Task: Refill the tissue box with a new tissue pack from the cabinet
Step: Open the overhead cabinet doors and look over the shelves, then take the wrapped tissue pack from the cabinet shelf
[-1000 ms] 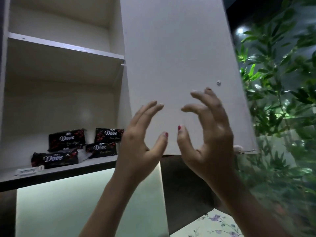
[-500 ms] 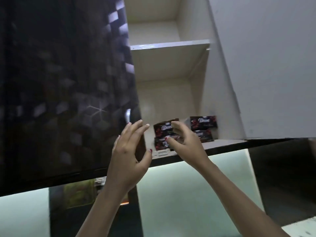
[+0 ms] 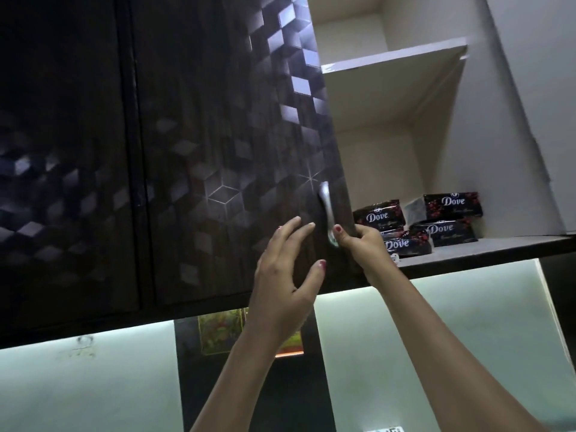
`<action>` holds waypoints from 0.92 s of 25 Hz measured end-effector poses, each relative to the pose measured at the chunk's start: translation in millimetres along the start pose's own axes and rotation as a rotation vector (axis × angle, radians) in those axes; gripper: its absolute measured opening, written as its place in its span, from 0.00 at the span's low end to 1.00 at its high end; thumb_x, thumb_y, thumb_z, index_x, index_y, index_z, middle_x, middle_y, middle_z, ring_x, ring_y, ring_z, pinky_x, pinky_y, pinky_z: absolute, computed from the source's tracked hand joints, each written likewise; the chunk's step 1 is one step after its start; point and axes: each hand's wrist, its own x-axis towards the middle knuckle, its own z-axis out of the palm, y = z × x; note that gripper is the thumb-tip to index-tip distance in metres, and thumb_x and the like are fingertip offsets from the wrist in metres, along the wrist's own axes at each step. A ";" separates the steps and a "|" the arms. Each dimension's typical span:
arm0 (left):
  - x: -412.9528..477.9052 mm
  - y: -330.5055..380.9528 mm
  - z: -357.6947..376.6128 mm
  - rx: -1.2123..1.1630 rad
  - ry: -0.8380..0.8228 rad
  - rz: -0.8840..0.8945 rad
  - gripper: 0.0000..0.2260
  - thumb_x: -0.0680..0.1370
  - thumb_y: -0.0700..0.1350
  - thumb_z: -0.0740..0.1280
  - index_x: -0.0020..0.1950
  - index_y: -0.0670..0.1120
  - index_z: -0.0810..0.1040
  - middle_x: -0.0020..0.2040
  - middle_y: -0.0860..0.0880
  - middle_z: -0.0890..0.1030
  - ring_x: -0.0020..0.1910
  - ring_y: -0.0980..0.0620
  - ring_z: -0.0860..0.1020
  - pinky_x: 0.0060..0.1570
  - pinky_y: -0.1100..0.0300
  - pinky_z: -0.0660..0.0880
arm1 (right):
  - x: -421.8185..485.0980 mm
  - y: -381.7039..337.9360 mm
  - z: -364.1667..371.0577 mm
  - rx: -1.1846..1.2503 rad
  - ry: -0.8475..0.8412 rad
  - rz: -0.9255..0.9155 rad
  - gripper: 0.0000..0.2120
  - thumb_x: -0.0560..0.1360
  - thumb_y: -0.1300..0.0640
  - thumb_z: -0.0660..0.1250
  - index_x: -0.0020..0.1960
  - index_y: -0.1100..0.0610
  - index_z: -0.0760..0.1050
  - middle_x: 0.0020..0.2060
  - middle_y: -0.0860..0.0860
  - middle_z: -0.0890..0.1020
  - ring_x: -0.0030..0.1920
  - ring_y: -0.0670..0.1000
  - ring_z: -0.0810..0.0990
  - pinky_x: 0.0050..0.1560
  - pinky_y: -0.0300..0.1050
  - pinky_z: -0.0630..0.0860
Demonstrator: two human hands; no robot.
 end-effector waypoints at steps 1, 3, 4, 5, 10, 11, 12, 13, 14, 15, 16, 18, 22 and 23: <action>-0.2 7.2 -2.0 -0.041 0.002 0.011 0.24 0.71 0.55 0.59 0.67 0.57 0.65 0.69 0.61 0.63 0.70 0.60 0.61 0.70 0.43 0.63 | -12.5 -7.5 0.0 0.022 -0.002 -0.022 0.18 0.70 0.54 0.68 0.53 0.67 0.76 0.44 0.59 0.82 0.50 0.59 0.81 0.46 0.44 0.77; -1.8 24.2 -7.6 -0.074 0.035 0.066 0.24 0.71 0.55 0.59 0.67 0.56 0.66 0.70 0.58 0.65 0.71 0.59 0.61 0.70 0.42 0.63 | -41.8 -28.1 1.8 0.030 -0.045 -0.129 0.19 0.66 0.54 0.71 0.51 0.65 0.77 0.41 0.57 0.82 0.46 0.57 0.82 0.45 0.47 0.79; -5.6 34.5 -11.1 -0.057 0.064 0.104 0.23 0.71 0.53 0.59 0.66 0.55 0.66 0.71 0.55 0.66 0.72 0.56 0.61 0.69 0.41 0.63 | -59.0 -37.4 2.9 0.003 -0.064 -0.200 0.19 0.65 0.54 0.72 0.51 0.64 0.77 0.41 0.57 0.83 0.45 0.56 0.83 0.44 0.48 0.80; -9.3 45.3 -16.4 -0.029 0.109 0.153 0.22 0.71 0.51 0.60 0.66 0.54 0.66 0.70 0.53 0.67 0.72 0.54 0.61 0.69 0.39 0.63 | -74.0 -45.5 4.6 -0.031 -0.089 -0.262 0.17 0.65 0.54 0.73 0.50 0.62 0.77 0.42 0.57 0.83 0.44 0.55 0.83 0.44 0.49 0.81; -30.9 116.9 -49.5 0.066 0.318 0.346 0.17 0.70 0.43 0.61 0.59 0.44 0.76 0.64 0.44 0.74 0.70 0.46 0.65 0.70 0.47 0.64 | -114.1 -59.3 -4.4 0.392 -0.531 -0.128 0.33 0.68 0.36 0.57 0.59 0.62 0.74 0.51 0.60 0.80 0.50 0.58 0.78 0.47 0.51 0.77; -34.8 127.1 -52.1 0.107 0.291 0.337 0.17 0.71 0.43 0.60 0.58 0.45 0.76 0.63 0.45 0.75 0.70 0.47 0.66 0.70 0.49 0.65 | -116.5 -57.5 -10.3 0.443 -0.584 -0.111 0.34 0.68 0.34 0.55 0.59 0.61 0.74 0.52 0.59 0.80 0.50 0.58 0.78 0.46 0.49 0.78; -38.3 132.8 -52.4 0.153 0.257 0.291 0.17 0.71 0.45 0.60 0.57 0.46 0.77 0.64 0.46 0.75 0.70 0.48 0.66 0.69 0.50 0.65 | -118.3 -54.7 -14.5 0.440 -0.593 -0.128 0.33 0.68 0.34 0.57 0.59 0.59 0.74 0.51 0.58 0.81 0.49 0.57 0.79 0.45 0.47 0.79; -42.1 133.7 -51.5 0.214 0.235 0.202 0.17 0.70 0.47 0.60 0.58 0.48 0.77 0.64 0.48 0.75 0.70 0.49 0.65 0.69 0.47 0.65 | -120.4 -52.3 -16.1 0.410 -0.580 -0.156 0.29 0.67 0.36 0.61 0.57 0.58 0.76 0.49 0.57 0.81 0.47 0.55 0.80 0.44 0.45 0.79; -45.0 129.3 -50.1 0.296 0.237 0.076 0.18 0.70 0.49 0.60 0.59 0.50 0.76 0.67 0.49 0.73 0.72 0.49 0.62 0.70 0.42 0.62 | -122.3 -51.1 -15.7 0.373 -0.555 -0.172 0.25 0.67 0.39 0.64 0.54 0.56 0.77 0.47 0.55 0.83 0.45 0.53 0.81 0.42 0.43 0.79; -47.0 119.8 -50.0 0.405 0.259 -0.072 0.20 0.70 0.51 0.61 0.61 0.51 0.74 0.70 0.50 0.69 0.74 0.48 0.57 0.70 0.36 0.57 | -123.4 -49.7 -13.7 0.344 -0.521 -0.176 0.19 0.68 0.43 0.66 0.51 0.55 0.78 0.44 0.53 0.84 0.42 0.51 0.82 0.41 0.42 0.79; -48.4 106.2 -52.3 0.537 0.278 -0.213 0.22 0.69 0.52 0.61 0.64 0.52 0.71 0.73 0.49 0.64 0.75 0.45 0.51 0.69 0.32 0.52 | -123.8 -48.8 -11.4 0.321 -0.492 -0.176 0.12 0.70 0.48 0.66 0.49 0.54 0.79 0.42 0.50 0.85 0.40 0.49 0.82 0.39 0.41 0.79; -51.2 73.9 -64.7 0.775 0.269 -0.443 0.28 0.70 0.53 0.63 0.69 0.52 0.64 0.77 0.47 0.51 0.75 0.40 0.40 0.69 0.33 0.42 | -122.3 -49.0 -4.9 0.271 -0.448 -0.182 0.07 0.73 0.58 0.63 0.47 0.53 0.78 0.39 0.48 0.85 0.38 0.47 0.81 0.36 0.37 0.79; -59.6 15.6 -103.9 1.036 0.290 -0.612 0.34 0.70 0.54 0.64 0.73 0.51 0.54 0.77 0.44 0.40 0.72 0.36 0.33 0.69 0.36 0.38 | -109.2 -47.6 10.1 0.239 -0.431 -0.196 0.09 0.75 0.64 0.59 0.48 0.55 0.76 0.43 0.52 0.82 0.38 0.46 0.81 0.35 0.35 0.78; -59.8 3.9 -113.0 1.077 0.290 -0.641 0.35 0.70 0.54 0.63 0.74 0.51 0.53 0.77 0.44 0.40 0.71 0.35 0.32 0.69 0.34 0.39 | -105.0 -47.1 15.7 0.256 -0.433 -0.188 0.10 0.75 0.64 0.58 0.48 0.55 0.76 0.43 0.53 0.82 0.37 0.46 0.81 0.34 0.35 0.78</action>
